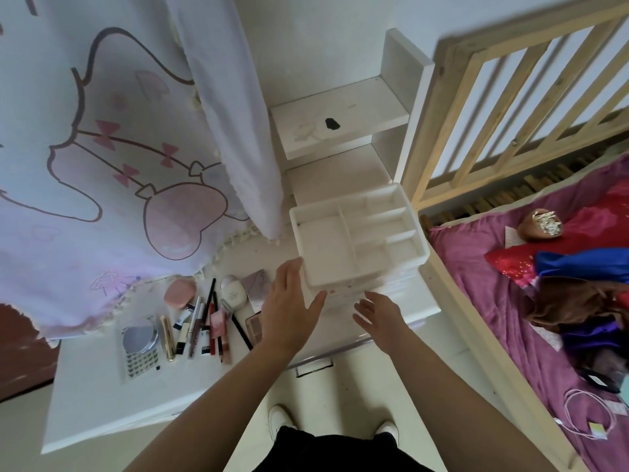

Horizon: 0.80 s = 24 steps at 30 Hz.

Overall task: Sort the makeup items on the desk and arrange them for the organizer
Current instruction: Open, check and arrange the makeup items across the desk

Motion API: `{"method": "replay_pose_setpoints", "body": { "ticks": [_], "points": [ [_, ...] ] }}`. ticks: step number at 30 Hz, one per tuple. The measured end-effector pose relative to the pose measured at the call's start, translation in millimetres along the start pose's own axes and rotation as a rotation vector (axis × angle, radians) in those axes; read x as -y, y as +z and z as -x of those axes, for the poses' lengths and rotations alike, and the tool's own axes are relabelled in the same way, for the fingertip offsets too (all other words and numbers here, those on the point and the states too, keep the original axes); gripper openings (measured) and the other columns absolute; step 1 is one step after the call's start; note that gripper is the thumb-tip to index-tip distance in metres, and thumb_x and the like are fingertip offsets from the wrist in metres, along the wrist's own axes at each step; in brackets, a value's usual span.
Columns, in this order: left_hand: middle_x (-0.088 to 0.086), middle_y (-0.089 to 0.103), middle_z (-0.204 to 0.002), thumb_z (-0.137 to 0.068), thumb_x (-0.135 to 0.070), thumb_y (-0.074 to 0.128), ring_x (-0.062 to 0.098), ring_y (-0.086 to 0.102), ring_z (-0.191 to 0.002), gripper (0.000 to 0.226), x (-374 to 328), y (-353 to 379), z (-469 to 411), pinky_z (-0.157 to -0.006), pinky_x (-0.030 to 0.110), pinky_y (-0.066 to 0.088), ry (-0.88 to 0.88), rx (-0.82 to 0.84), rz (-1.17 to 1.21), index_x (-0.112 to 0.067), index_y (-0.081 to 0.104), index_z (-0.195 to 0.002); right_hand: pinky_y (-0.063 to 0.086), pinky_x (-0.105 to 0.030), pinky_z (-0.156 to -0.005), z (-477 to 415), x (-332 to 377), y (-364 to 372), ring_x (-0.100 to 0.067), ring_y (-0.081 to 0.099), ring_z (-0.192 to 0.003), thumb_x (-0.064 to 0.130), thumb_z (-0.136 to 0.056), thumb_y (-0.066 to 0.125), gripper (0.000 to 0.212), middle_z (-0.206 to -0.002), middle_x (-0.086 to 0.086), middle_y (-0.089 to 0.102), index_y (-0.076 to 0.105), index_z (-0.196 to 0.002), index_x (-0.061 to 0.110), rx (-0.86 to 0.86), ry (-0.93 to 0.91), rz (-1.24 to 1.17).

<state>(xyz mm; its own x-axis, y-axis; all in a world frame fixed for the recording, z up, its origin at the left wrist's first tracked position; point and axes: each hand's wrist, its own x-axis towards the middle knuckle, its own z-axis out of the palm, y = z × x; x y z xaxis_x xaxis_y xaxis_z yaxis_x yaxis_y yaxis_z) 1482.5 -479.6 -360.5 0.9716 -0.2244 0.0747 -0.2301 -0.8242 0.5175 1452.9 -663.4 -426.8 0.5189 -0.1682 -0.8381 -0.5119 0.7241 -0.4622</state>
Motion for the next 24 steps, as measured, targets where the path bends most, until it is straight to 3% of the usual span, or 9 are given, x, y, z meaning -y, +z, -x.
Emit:
{"method": "replay_pose_setpoints", "body": {
  "ticks": [2,5,9,12,15,19,24],
  "points": [
    [0.005,0.045,-0.148,-0.090,-0.039,0.067,0.023,0.059,-0.114,0.056,0.2,-1.5,0.6,-0.074,0.036,0.058,0.238,-0.084,-0.141,-0.021,0.047,-0.140,0.053,-0.036,-0.077,-0.2,-2.2,9.2,-0.026,0.062,-0.099,0.017,-0.098,0.054,0.010,-0.109,-0.013,0.058,0.059,-0.105,0.011,-0.049,-0.013,-0.059],
    [0.005,0.067,-0.128,-0.087,-0.025,0.073,0.033,0.064,-0.111,0.028,-0.3,-0.5,-2.8,-0.077,0.045,0.060,0.402,-0.129,-0.271,-0.019,0.072,-0.114,0.053,-0.033,-0.072,0.3,-3.0,17.4,-0.023,0.064,-0.095,0.012,-0.096,0.052,0.011,-0.102,-0.010,0.061,0.060,-0.102,0.009,-0.115,-0.047,-0.102],
    [0.000,0.076,-0.103,-0.082,-0.012,0.080,0.034,0.069,-0.100,0.020,-3.2,-0.1,-8.0,-0.063,0.044,0.061,0.351,-0.100,-0.203,-0.018,0.077,-0.101,0.054,-0.035,-0.076,2.4,-1.0,27.1,-0.024,0.060,-0.092,0.009,-0.091,0.048,0.010,-0.091,-0.007,0.054,0.054,-0.083,0.010,-0.099,-0.046,-0.174],
    [-0.004,0.077,-0.099,-0.086,-0.012,0.076,0.032,0.068,-0.101,0.018,-2.6,-1.2,-11.4,-0.059,0.044,0.060,0.321,-0.063,-0.184,-0.020,0.077,-0.102,0.052,-0.035,-0.081,1.8,3.4,24.3,-0.025,0.059,-0.095,0.018,-0.087,0.053,0.008,-0.098,-0.007,0.054,0.054,-0.092,0.012,-0.023,-0.030,-0.236],
    [-0.006,0.076,-0.101,-0.093,-0.018,0.069,0.030,0.066,-0.106,0.016,-1.9,-2.2,-10.4,-0.061,0.046,0.059,0.294,-0.039,-0.182,-0.022,0.076,-0.106,0.049,-0.032,-0.078,4.9,1.1,11.5,-0.022,0.057,-0.084,0.024,-0.083,0.058,0.021,-0.092,-0.006,0.050,0.052,-0.100,0.012,0.027,-0.011,-0.207],
    [-0.003,0.076,-0.103,-0.095,-0.018,0.066,0.030,0.065,-0.108,0.017,-7.1,-2.7,-8.4,-0.065,0.047,0.060,0.275,-0.023,-0.194,-0.020,0.075,-0.109,0.052,-0.029,-0.067,12.1,-17.6,-11.9,-0.019,0.047,-0.065,0.023,-0.085,0.066,0.020,-0.075,-0.008,0.045,0.057,-0.096,0.007,-0.066,0.000,-0.112],
    [0.000,0.074,-0.115,-0.098,-0.019,0.060,0.032,0.063,-0.116,0.021,-14.5,-1.7,-1.7,-0.080,0.049,0.058,0.203,0.001,-0.181,-0.017,0.074,-0.115,0.055,-0.028,-0.066,24.4,-44.3,-48.3,-0.017,0.047,-0.058,0.003,-0.086,0.062,0.011,-0.067,-0.009,0.046,0.056,-0.095,0.002,-0.131,-0.003,-0.014]
  ]
}}
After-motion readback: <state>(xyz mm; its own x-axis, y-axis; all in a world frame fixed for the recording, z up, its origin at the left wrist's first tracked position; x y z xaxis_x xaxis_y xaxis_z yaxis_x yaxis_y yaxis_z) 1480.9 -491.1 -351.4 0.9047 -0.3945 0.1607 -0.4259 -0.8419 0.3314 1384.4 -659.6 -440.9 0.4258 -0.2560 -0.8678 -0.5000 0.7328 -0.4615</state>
